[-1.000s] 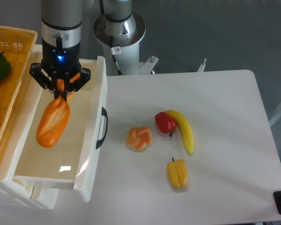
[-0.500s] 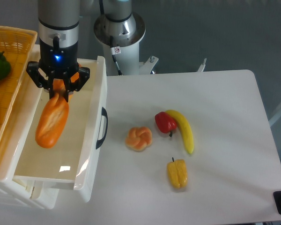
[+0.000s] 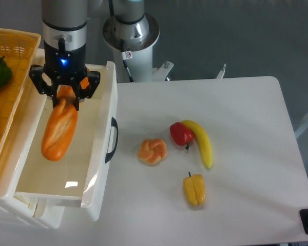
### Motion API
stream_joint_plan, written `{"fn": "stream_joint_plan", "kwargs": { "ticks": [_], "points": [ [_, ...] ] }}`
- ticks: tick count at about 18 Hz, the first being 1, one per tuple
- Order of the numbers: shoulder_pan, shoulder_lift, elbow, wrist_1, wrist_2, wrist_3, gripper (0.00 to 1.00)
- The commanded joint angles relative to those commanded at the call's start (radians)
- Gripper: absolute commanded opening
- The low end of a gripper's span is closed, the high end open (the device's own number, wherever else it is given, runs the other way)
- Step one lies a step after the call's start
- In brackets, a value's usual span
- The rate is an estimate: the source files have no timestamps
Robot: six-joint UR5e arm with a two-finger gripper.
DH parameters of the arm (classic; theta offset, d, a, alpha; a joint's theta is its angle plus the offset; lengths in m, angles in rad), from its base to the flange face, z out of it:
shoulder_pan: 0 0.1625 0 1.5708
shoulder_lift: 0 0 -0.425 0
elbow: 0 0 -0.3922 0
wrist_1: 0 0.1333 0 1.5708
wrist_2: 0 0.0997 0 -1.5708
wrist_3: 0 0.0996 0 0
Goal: Place the long bread in the upper white drawer
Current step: 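Hold the bread loaf above the drawer and adjust its position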
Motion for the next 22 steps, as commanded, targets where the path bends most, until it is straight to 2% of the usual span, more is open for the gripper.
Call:
{"fn": "stream_joint_plan", "kwargs": {
  "ticks": [10,22],
  "points": [
    [-0.005,-0.003,0.0,0.008,0.002,-0.003,0.6],
    [0.011,0.0,-0.026,0.009,0.002,-0.005,0.6]
  ]
}}
